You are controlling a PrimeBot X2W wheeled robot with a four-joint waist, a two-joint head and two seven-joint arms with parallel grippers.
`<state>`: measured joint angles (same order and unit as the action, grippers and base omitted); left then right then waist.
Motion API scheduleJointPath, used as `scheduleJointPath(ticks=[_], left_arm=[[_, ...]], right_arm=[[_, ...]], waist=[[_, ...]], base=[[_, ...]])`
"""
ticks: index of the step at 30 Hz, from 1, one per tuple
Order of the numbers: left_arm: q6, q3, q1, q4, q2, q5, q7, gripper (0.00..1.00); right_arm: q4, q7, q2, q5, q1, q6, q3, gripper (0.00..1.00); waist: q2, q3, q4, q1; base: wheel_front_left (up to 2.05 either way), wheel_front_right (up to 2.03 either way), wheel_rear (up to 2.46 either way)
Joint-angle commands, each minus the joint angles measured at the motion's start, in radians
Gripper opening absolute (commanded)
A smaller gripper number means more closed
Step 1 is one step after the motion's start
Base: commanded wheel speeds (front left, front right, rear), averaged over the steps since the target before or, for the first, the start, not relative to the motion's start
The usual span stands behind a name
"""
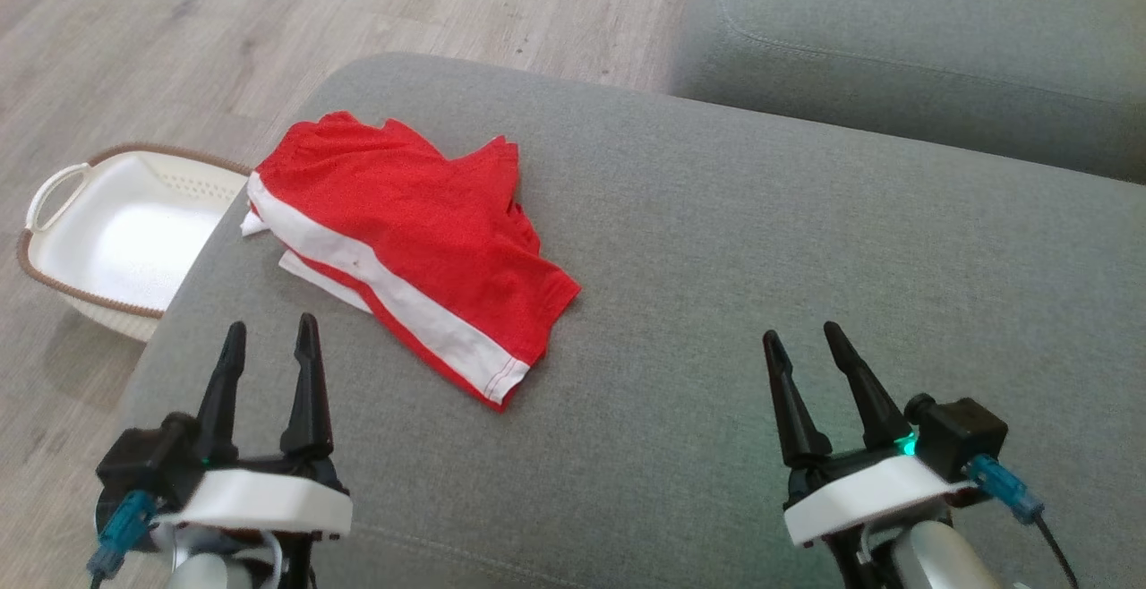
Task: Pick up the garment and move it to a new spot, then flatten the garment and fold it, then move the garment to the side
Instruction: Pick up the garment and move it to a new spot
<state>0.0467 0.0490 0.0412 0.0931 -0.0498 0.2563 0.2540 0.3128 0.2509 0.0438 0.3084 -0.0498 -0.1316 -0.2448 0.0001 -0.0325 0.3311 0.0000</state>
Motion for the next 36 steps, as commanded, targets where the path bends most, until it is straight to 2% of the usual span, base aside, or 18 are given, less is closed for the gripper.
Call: scheduleJointPath(ticks=[1,10,13,18,23,29,36], left_arm=[[0.006,-0.036,-0.027,-0.038,0.000,-0.007,0.008,1.00],[0.018,-0.046,-0.049,-0.024,0.000,-0.022,0.008,1.00],[0.038,-0.030,-0.084,0.040,-0.002,-0.055,0.008,1.00],[0.077,0.080,-0.204,0.233,-0.055,-0.080,-0.003,1.00],[0.083,0.226,-0.340,0.400,-0.113,-0.040,-0.116,1.00],[0.084,0.356,-0.445,0.527,-0.168,0.060,-0.205,1.00],[0.084,0.437,-0.495,0.619,-0.193,0.127,-0.264,1.00]], right_arm=[[-0.028,0.011,0.006,0.007,-0.032,0.001,-0.020,1.00],[-0.031,0.011,0.006,-0.001,-0.044,0.001,-0.017,1.00],[-0.036,0.011,0.006,-0.012,-0.056,0.001,-0.002,1.00],[-0.043,0.011,0.006,-0.037,-0.077,0.001,0.027,1.00],[-0.045,0.011,0.006,-0.046,-0.101,0.001,0.055,1.00],[-0.051,0.011,0.006,-0.042,-0.127,0.001,0.056,1.00],[-0.053,0.011,0.006,-0.043,-0.139,0.001,0.063,1.00]], waist=[[-0.0001,0.001,0.003,0.0000],[-0.0001,0.035,-0.008,0.0000],[-0.0001,0.069,-0.023,0.0000],[-0.0001,0.136,-0.057,0.0000],[-0.0001,0.192,-0.093,0.0000],[-0.0001,0.233,-0.138,0.0000],[-0.0001,0.249,-0.166,0.0000]], base=[[0.00,0.00,0.00],[0.00,0.00,0.00],[0.00,0.00,0.00],[0.00,0.00,0.00],[0.00,0.00,0.00],[0.00,0.00,0.00],[0.00,0.00,0.00]])
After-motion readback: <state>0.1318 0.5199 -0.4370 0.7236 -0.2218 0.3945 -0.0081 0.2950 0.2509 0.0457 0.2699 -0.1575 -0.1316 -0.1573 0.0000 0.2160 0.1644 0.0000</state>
